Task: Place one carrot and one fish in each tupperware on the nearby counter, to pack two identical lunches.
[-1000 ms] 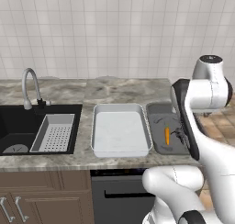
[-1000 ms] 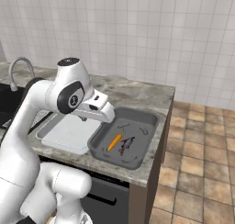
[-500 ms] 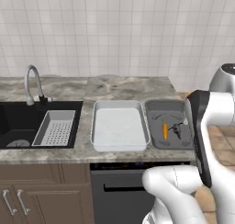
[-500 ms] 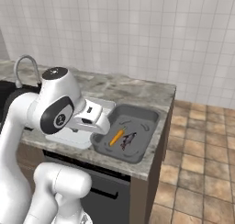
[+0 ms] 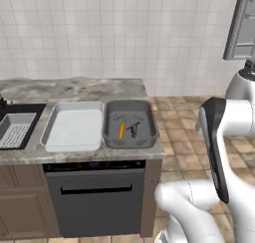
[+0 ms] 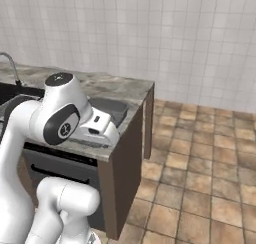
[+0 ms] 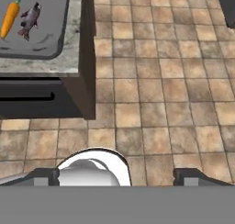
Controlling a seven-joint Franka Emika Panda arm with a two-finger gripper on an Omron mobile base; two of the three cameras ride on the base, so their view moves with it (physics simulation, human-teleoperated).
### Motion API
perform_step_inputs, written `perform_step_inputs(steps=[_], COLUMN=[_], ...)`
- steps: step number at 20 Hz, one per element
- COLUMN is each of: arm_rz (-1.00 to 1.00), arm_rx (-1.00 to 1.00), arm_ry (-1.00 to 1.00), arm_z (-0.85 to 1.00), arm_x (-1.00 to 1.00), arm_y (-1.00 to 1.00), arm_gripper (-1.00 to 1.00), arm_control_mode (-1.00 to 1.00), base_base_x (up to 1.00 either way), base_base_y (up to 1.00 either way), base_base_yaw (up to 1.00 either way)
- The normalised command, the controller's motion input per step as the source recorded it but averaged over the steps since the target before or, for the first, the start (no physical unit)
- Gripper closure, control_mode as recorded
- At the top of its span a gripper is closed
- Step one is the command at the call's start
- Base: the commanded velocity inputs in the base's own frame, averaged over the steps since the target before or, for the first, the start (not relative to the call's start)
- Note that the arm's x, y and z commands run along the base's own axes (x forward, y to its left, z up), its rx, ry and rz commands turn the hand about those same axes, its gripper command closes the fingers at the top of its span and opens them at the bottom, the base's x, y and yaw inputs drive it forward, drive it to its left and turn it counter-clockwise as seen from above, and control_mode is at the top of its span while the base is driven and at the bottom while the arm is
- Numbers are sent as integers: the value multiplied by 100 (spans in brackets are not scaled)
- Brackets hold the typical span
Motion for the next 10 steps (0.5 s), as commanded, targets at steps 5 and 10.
perform_step_inputs(steps=[5,10], arm_rz=[0,0], arm_rx=[0,0], arm_ry=[0,0], arm_z=[0,0], arm_x=[0,0], arm_y=[0,0], arm_gripper=[-100,-100], arm_control_mode=[100,100], base_base_x=[-56,-5], base_base_y=[-100,-100], base_base_yaw=[-26,-20])
